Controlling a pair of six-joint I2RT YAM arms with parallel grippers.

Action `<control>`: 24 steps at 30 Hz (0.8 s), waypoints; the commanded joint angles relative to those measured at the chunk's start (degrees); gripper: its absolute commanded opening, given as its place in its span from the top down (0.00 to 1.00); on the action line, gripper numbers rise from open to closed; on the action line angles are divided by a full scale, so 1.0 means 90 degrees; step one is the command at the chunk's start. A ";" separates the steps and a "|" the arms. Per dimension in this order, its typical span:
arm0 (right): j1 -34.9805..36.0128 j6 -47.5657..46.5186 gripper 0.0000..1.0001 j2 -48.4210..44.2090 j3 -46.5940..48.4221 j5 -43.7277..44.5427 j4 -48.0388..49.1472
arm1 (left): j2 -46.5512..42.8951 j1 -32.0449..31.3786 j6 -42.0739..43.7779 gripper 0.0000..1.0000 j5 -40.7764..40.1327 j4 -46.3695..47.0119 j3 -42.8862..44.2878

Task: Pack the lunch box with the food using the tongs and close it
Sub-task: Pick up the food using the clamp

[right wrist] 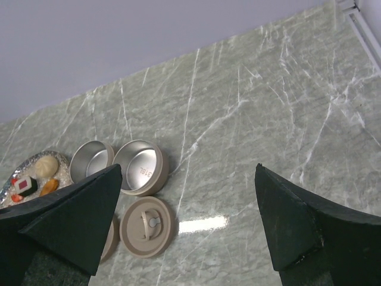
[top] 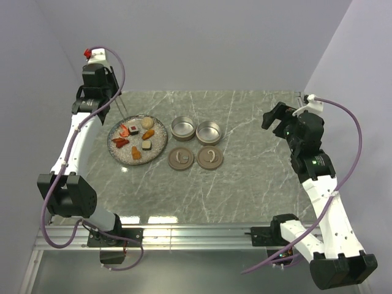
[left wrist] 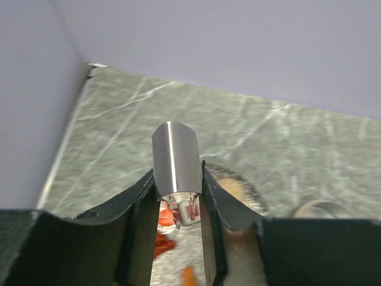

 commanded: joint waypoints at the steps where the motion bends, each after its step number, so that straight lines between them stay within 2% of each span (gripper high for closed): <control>1: 0.0027 -0.0189 0.01 -0.0173 0.0251 0.0031 0.0007 | -0.0190 -0.0245 -0.0377 0.64 -0.0266 0.0563 0.0097; 9: 0.0027 -0.0189 0.00 -0.0417 0.0163 0.0187 -0.0042 | 0.0074 -0.0724 -0.0378 0.60 -0.0802 0.0758 0.0068; 24: 0.0027 -0.0121 0.00 -0.0574 -0.0042 0.0236 -0.0101 | 0.0123 -0.0939 -0.0134 0.55 -0.1545 0.0954 -0.0576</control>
